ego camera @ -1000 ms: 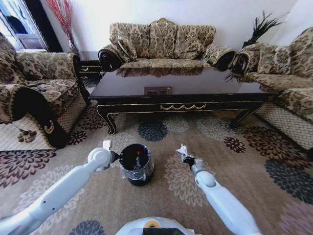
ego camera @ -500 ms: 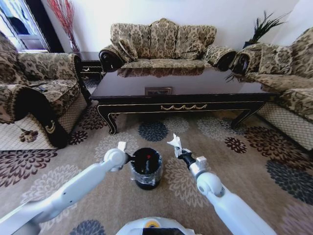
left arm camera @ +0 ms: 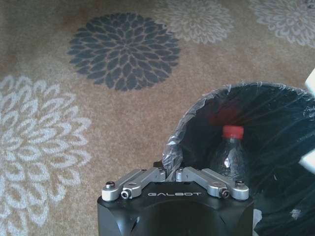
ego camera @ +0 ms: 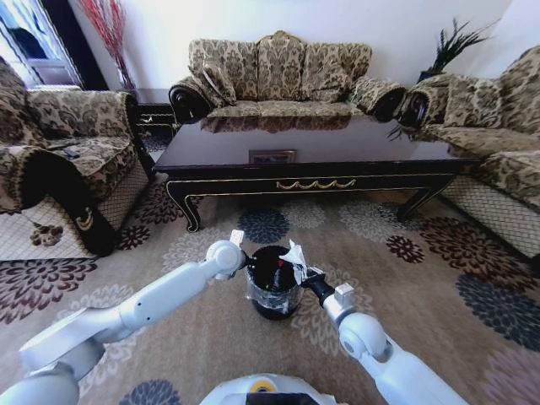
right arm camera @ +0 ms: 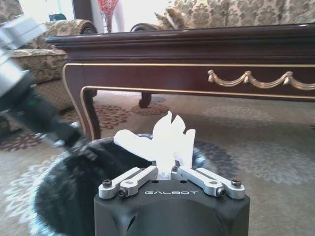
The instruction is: Move to the front of the table and pick up the trash from the floor, then place it into the trash bin.
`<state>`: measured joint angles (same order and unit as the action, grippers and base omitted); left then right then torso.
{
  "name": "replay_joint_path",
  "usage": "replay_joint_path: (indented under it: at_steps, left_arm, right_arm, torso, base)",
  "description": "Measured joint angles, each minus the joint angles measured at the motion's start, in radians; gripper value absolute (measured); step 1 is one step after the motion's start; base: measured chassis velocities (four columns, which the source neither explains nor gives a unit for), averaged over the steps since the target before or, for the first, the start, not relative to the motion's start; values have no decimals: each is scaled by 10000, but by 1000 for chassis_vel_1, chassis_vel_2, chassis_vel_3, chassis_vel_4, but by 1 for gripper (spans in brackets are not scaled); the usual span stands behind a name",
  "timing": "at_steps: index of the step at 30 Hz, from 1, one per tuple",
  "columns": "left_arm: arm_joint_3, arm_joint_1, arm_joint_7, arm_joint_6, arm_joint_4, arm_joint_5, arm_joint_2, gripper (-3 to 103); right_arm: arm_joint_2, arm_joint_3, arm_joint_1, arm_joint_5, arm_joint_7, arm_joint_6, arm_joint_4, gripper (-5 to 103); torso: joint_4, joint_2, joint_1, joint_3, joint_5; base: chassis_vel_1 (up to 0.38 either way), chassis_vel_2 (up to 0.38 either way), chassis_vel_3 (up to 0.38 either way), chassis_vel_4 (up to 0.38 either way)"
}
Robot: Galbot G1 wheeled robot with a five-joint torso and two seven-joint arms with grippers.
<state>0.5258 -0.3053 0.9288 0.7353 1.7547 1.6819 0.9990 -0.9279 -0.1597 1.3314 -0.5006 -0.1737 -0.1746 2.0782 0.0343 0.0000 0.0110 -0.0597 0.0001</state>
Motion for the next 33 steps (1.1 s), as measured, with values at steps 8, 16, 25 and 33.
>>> replay_joint_path:
  at_steps: [8, 16, 25, 33]
  left_arm:
    - [250, 284, 70, 0, -206, 136, 364, 4]
    - [262, 166, 127, 0, -160, 151, 377, 4]
    - [246, 34, 170, 0, -69, 147, 294, 4]
    - [-280, -511, 180, 0, 183, 50, -102, 4]
  right_arm:
    - [-90, 18, 260, 246, 76, -60, 253, 10]
    - [-89, -18, 276, 254, 65, -145, 477, 37]
    - [-140, -48, 278, 227, 12, -197, 491, 70]
    - [-103, -201, 457, 282, 16, -189, 513, 99]
  torso:
    - [5, 0, 0, 0, -1]
    - [0, 0, 0, 1, -2]
    - [2, 0, 0, 1, -1]
    - [3, 0, 0, 1, -3]
  base:
    - [0, 0, 0, 0]
    - [0, 0, 0, 0]
    - [0, 0, 0, 0]
    - [0, 0, 0, 0]
